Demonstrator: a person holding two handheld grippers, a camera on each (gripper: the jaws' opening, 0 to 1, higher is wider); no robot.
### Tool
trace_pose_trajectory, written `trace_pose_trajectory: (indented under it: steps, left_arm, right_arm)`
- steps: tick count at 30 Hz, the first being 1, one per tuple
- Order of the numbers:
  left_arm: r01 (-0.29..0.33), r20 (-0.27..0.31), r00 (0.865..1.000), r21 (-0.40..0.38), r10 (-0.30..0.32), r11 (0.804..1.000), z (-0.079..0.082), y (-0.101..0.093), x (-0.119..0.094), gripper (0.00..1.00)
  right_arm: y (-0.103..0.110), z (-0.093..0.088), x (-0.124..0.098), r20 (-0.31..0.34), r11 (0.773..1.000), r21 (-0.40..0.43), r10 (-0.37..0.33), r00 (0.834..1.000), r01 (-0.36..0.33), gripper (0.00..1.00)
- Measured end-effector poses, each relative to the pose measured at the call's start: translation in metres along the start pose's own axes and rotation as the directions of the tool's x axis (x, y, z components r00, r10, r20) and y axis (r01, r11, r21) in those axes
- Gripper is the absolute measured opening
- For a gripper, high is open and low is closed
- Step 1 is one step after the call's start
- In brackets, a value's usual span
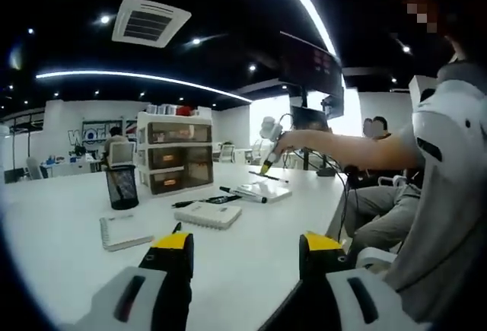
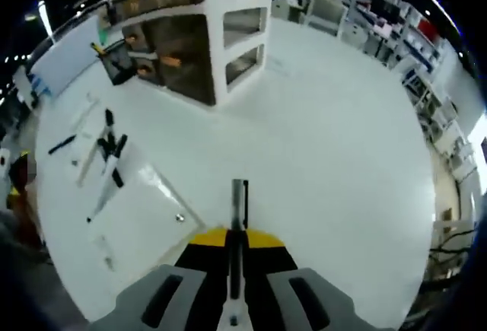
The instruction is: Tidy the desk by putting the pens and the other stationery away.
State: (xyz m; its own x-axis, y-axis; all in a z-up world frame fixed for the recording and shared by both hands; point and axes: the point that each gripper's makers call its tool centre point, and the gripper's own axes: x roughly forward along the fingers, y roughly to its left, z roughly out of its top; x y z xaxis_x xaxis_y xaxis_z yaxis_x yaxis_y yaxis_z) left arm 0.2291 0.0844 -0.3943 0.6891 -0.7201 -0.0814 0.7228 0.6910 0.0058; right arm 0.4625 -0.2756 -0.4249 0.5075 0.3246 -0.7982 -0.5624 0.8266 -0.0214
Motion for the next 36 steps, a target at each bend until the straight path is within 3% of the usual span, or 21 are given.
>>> trace_pose_trajectory:
  steps: [2, 4, 6, 7, 9, 12, 14, 19, 21, 22, 25, 27, 32, 34, 35, 36]
  left_arm:
    - [0.0, -0.002, 1.0, -0.002, 0.0, 1.0, -0.001, 0.0, -0.001, 0.56]
    - [-0.005, -0.002, 1.0, -0.003, 0.005, 1.0, -0.001, 0.0, -0.001, 0.56]
    - [-0.006, 0.007, 1.0, 0.001, 0.006, 1.0, 0.0, -0.001, -0.001, 0.56]
    - [-0.004, 0.015, 1.0, -0.004, 0.004, 1.0, 0.001, -0.002, 0.0, 0.56]
    - [-0.003, 0.02, 1.0, -0.014, 0.003, 1.0, 0.001, -0.003, 0.0, 0.56]
    - [0.006, -0.004, 1.0, -0.007, -0.006, 1.0, -0.003, -0.005, 0.0, 0.56]
    - [0.011, -0.015, 1.0, -0.006, -0.011, 1.0, -0.004, -0.005, 0.0, 0.56]
    - [0.005, -0.019, 1.0, 0.0, -0.005, 1.0, -0.003, -0.003, 0.0, 0.56]
    - [-0.003, -0.005, 1.0, -0.007, 0.003, 1.0, -0.001, -0.001, 0.001, 0.56]
    - [-0.005, -0.002, 1.0, -0.008, 0.005, 1.0, -0.001, 0.0, 0.001, 0.56]
    - [0.001, 0.002, 1.0, -0.008, -0.001, 1.0, -0.001, -0.001, 0.002, 0.56]
    - [0.004, -0.014, 1.0, 0.0, -0.004, 1.0, -0.001, 0.0, 0.006, 0.56]
    - [0.007, -0.012, 1.0, 0.054, -0.006, 0.999, 0.008, -0.001, 0.013, 0.56]
    - [0.017, -0.007, 1.0, 0.051, -0.016, 0.999, 0.009, -0.002, 0.014, 0.56]
    - [0.021, -0.008, 1.0, 0.049, -0.02, 0.999, 0.008, -0.003, 0.015, 0.56]
    - [0.024, -0.012, 1.0, 0.045, -0.023, 0.999, 0.006, -0.003, 0.016, 0.56]
  right_arm:
    - [-0.006, 0.015, -0.003, 0.069, 1.0, 0.021, 0.016, 0.997, -0.017, 0.04]
    - [0.007, 0.027, -0.015, 0.193, 0.997, 0.044, 0.055, 0.98, -0.065, 0.04]
    - [0.023, 0.04, -0.03, 0.351, 0.984, 0.102, 0.102, 0.931, -0.146, 0.04]
    - [0.033, 0.042, -0.036, 0.402, 0.973, 0.115, 0.138, 0.905, -0.199, 0.04]
    - [0.049, 0.042, -0.044, 0.485, 0.969, 0.106, 0.146, 0.862, -0.223, 0.04]
    - [0.067, 0.03, -0.049, 0.506, 0.98, 0.072, 0.125, 0.853, -0.187, 0.04]
    - [0.066, 0.031, -0.048, 0.511, 0.982, 0.063, 0.123, 0.851, -0.179, 0.04]
    - [0.072, 0.028, -0.062, 0.575, 0.988, 0.03, 0.108, 0.811, -0.152, 0.04]
    - [0.064, 0.026, -0.074, 0.631, 0.988, 0.068, 0.067, 0.773, -0.141, 0.04]
    - [0.063, 0.024, -0.076, 0.641, 0.987, 0.077, 0.062, 0.765, -0.144, 0.04]
    - [0.062, 0.019, -0.085, 0.701, 0.979, 0.1, 0.056, 0.711, -0.176, 0.04]
    - [0.062, 0.016, -0.087, 0.727, 0.969, 0.133, 0.047, 0.685, -0.207, 0.04]
    - [0.079, 0.006, -0.104, 0.829, 0.942, 0.165, 0.028, 0.558, -0.292, 0.04]
    - [0.088, -0.002, -0.108, 0.843, 0.934, 0.165, 0.034, 0.537, -0.318, 0.04]
    - [0.088, -0.004, -0.112, 0.856, 0.932, 0.175, 0.016, 0.517, -0.319, 0.04]
    - [0.092, -0.008, -0.114, 0.859, 0.934, 0.168, 0.018, 0.512, -0.314, 0.04]
